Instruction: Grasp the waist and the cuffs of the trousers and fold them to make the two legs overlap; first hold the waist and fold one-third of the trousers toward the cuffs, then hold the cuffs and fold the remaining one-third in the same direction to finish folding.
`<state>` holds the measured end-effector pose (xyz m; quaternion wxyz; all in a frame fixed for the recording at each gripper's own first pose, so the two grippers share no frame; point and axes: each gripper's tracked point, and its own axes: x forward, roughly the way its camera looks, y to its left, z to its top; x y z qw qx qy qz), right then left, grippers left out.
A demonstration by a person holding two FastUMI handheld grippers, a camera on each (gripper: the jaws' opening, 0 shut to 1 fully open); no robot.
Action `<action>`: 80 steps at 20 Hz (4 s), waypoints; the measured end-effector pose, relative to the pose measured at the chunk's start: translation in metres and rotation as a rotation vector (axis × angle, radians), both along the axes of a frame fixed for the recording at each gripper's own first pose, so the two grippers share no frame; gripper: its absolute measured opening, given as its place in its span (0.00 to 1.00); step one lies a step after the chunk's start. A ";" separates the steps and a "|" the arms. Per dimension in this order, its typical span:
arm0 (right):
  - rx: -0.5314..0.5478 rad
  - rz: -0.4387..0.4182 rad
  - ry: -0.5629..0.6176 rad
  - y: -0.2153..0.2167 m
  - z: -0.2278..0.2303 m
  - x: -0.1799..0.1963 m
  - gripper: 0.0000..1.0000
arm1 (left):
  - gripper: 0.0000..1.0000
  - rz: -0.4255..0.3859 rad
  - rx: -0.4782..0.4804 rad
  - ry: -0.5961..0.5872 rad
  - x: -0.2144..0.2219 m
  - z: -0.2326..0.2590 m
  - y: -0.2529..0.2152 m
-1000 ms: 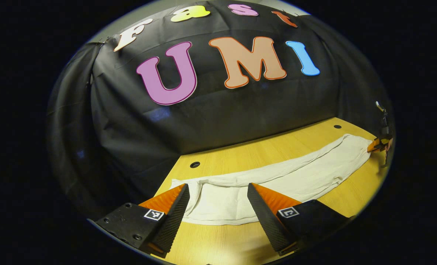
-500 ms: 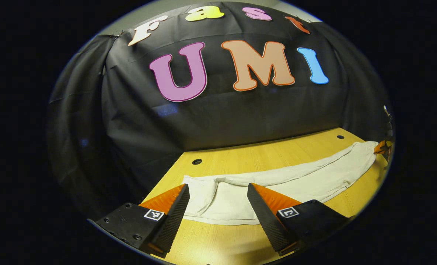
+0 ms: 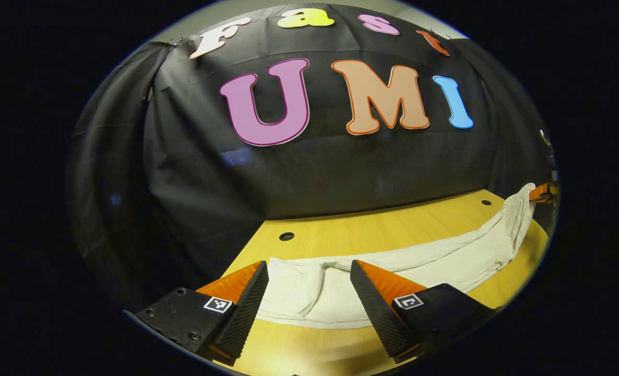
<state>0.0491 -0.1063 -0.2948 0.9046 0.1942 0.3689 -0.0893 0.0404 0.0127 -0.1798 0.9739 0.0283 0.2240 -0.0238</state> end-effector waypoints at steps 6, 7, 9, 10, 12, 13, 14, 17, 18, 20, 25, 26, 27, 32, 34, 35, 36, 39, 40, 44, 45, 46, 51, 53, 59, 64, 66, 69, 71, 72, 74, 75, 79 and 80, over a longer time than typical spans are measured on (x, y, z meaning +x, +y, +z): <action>0.005 0.066 -0.054 0.078 0.028 0.014 0.16 | 0.96 0.005 -0.020 0.022 0.005 -0.016 0.041; 0.006 0.080 -0.059 0.092 0.032 0.015 0.16 | 0.96 0.006 -0.022 0.027 0.006 -0.020 0.047; 0.005 0.115 -0.070 0.120 0.037 0.016 0.15 | 0.96 0.009 -0.024 0.038 0.007 -0.027 0.060; 0.002 0.134 -0.077 0.133 0.039 0.017 0.15 | 0.96 0.011 -0.027 0.041 0.007 -0.029 0.066; -0.002 0.177 -0.085 0.162 0.041 0.015 0.16 | 0.96 0.013 -0.031 0.049 0.007 -0.034 0.078; -0.004 0.197 -0.087 0.176 0.041 0.012 0.16 | 0.96 0.013 -0.030 0.052 0.007 -0.037 0.083; -0.001 0.219 -0.087 0.192 0.040 0.011 0.16 | 0.96 0.011 -0.028 0.054 0.008 -0.038 0.089; 0.018 0.272 -0.076 0.233 0.030 0.002 0.16 | 0.96 0.007 -0.026 0.061 0.008 -0.045 0.102; 0.017 0.289 -0.070 0.245 0.025 -0.002 0.15 | 0.96 0.004 -0.025 0.064 0.007 -0.047 0.107; 0.014 0.322 -0.060 0.267 0.016 -0.009 0.15 | 0.96 0.001 -0.024 0.072 0.007 -0.054 0.114; -0.029 0.442 -0.002 0.303 -0.022 -0.039 0.16 | 0.96 -0.001 -0.036 0.096 0.008 -0.067 0.129; -0.048 0.466 0.010 0.308 -0.031 -0.044 0.16 | 0.96 0.000 -0.039 0.099 0.009 -0.070 0.132; -0.059 0.492 0.027 0.314 -0.040 -0.053 0.16 | 0.96 0.001 -0.047 0.103 0.009 -0.074 0.134; -0.094 0.616 0.114 0.328 -0.067 -0.099 0.19 | 0.96 0.006 -0.103 0.152 0.013 -0.101 0.135; -0.095 0.631 0.097 0.333 -0.060 -0.106 0.52 | 0.96 0.008 -0.134 0.178 0.017 -0.115 0.132; -0.091 0.631 0.082 0.336 -0.061 -0.104 0.76 | 0.97 0.007 -0.152 0.191 0.017 -0.122 0.129; -0.087 0.628 0.072 0.333 -0.050 -0.106 0.99 | 0.97 0.003 -0.177 0.197 0.019 -0.127 0.125; -0.106 0.613 0.060 0.325 -0.038 -0.111 0.91 | 0.97 0.009 -0.218 0.238 0.021 -0.150 0.120; -0.113 0.604 0.059 0.320 -0.035 -0.111 0.91 | 0.97 0.014 -0.227 0.254 0.022 -0.157 0.120; -0.147 0.561 0.066 0.298 -0.028 -0.117 0.96 | 0.99 0.027 -0.246 0.317 0.022 -0.186 0.119; -0.154 0.554 0.068 0.294 -0.026 -0.119 0.96 | 0.99 0.036 -0.249 0.321 0.024 -0.190 0.120; -0.162 0.549 0.072 0.290 -0.026 -0.120 0.96 | 0.99 0.040 -0.251 0.329 0.026 -0.195 0.119; -0.178 0.535 0.082 0.283 -0.026 -0.124 0.96 | 0.99 0.064 -0.249 0.368 0.023 -0.211 0.124; -0.176 0.528 0.081 0.283 -0.024 -0.124 0.92 | 0.96 0.064 -0.243 0.381 0.022 -0.213 0.122; -0.186 0.527 0.080 0.280 -0.022 -0.126 0.91 | 0.60 0.008 -0.172 0.422 0.022 -0.213 0.109; -0.199 0.568 0.061 0.275 -0.020 -0.126 0.92 | 0.10 0.011 -0.208 0.409 0.025 -0.209 0.097; -0.185 0.579 0.058 0.273 -0.019 -0.124 0.92 | 0.00 0.044 -0.216 0.426 0.024 -0.206 0.098; -0.170 0.570 0.017 0.260 -0.007 -0.117 0.97 | 0.00 0.086 -0.252 0.408 0.028 -0.186 0.091; -0.144 0.573 0.011 0.250 -0.003 -0.120 0.92 | 0.00 0.084 -0.233 0.360 0.033 -0.161 0.086; -0.146 0.580 -0.002 0.239 0.002 -0.121 0.92 | 0.00 0.069 -0.241 0.312 0.040 -0.135 0.072; -0.142 0.594 -0.004 0.230 0.002 -0.123 0.96 | 0.00 0.052 -0.256 0.266 0.047 -0.110 0.053; -0.137 0.596 -0.006 0.225 0.003 -0.123 0.96 | 0.00 0.044 -0.261 0.249 0.050 -0.100 0.042; -0.117 0.588 -0.011 0.202 0.004 -0.121 0.97 | 0.00 0.012 -0.258 0.209 0.056 -0.066 0.009; -0.111 0.583 -0.014 0.195 0.004 -0.121 0.97 | 0.00 0.004 -0.255 0.207 0.056 -0.062 -0.001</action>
